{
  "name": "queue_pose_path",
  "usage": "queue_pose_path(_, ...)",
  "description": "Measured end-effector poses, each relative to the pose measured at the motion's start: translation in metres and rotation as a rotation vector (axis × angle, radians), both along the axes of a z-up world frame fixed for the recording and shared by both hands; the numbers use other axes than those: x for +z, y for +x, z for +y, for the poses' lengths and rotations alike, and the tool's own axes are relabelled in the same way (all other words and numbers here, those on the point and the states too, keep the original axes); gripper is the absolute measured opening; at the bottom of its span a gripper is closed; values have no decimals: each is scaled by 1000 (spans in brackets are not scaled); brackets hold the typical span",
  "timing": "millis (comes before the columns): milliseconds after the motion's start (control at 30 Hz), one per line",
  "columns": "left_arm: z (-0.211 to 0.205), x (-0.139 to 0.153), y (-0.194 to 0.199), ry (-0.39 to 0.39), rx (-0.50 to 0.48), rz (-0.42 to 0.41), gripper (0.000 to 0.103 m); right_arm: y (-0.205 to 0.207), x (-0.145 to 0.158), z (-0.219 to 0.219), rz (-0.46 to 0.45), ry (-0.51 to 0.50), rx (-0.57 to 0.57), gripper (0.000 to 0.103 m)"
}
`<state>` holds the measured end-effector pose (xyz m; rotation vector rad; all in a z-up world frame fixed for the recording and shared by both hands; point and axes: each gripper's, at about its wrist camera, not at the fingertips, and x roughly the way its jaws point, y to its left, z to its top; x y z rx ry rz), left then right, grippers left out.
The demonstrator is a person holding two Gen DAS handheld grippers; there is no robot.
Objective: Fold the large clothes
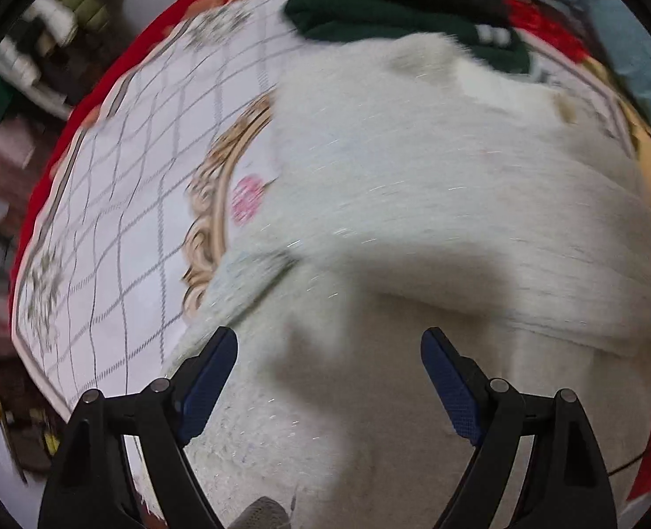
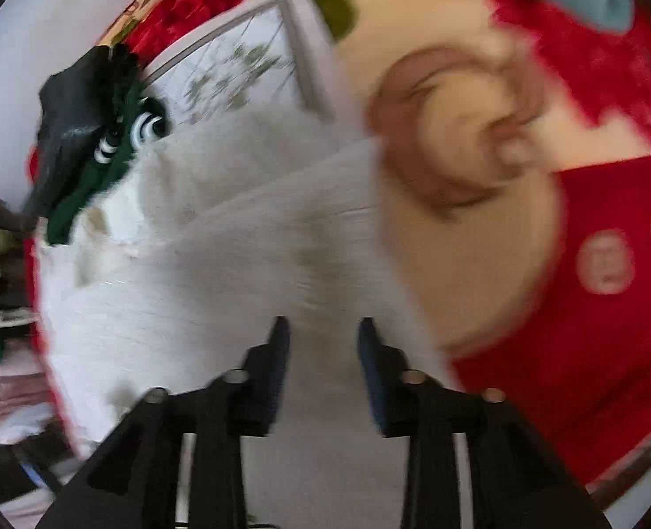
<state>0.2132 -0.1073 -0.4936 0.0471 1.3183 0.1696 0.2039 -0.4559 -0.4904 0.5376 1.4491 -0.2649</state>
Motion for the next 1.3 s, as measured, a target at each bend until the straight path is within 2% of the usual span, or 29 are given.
queue_pose_path(67, -17, 1, 5, -1, -44, -9, 85, -9, 5, -4, 71, -125, 49, 39)
queue_pose_path(100, -24, -3, 9, -5, -66, -4, 85, -13, 0, -6, 101, -153, 71, 39)
queue_pose_path(200, -41, -25, 22, 49, -122, 0, 85, -11, -23, -15, 161, -173, 126, 39)
queue_pose_path(300, -42, -51, 34, 82, -144, 14, 85, 2, -57, -8, 200, -144, 196, 39)
queue_pose_path(333, -41, -57, 37, 83, -146, 16, 87, 8, -68, -4, 206, -114, 216, 39)
queue_pose_path(433, -41, -66, 43, 105, -152, -9, 96, 19, -82, 6, 216, -160, 250, 39)
queue_pose_path(567, -43, -68, 45, 121, -151, -33, 100, 11, -89, -4, 220, -217, 215, 40)
queue_pose_path(633, -44, -67, 45, 123, -142, -31, 100, 3, -92, -15, 218, -205, 157, 49)
queue_pose_path(767, -45, -63, 45, 141, -107, -16, 100, 0, -91, -18, 218, -187, 148, 49)
queue_pose_path(1000, -57, -40, 33, 218, -5, -26, 100, -12, -51, -32, 150, -63, 207, 49)
queue_pose_path(1200, -99, 1, -17, 350, 107, -59, 100, -38, -25, -73, 84, 125, 327, 51)
queue_pose_path(1300, -128, 12, -42, 406, 117, -59, 100, -51, -12, -96, 74, 194, 409, 51)
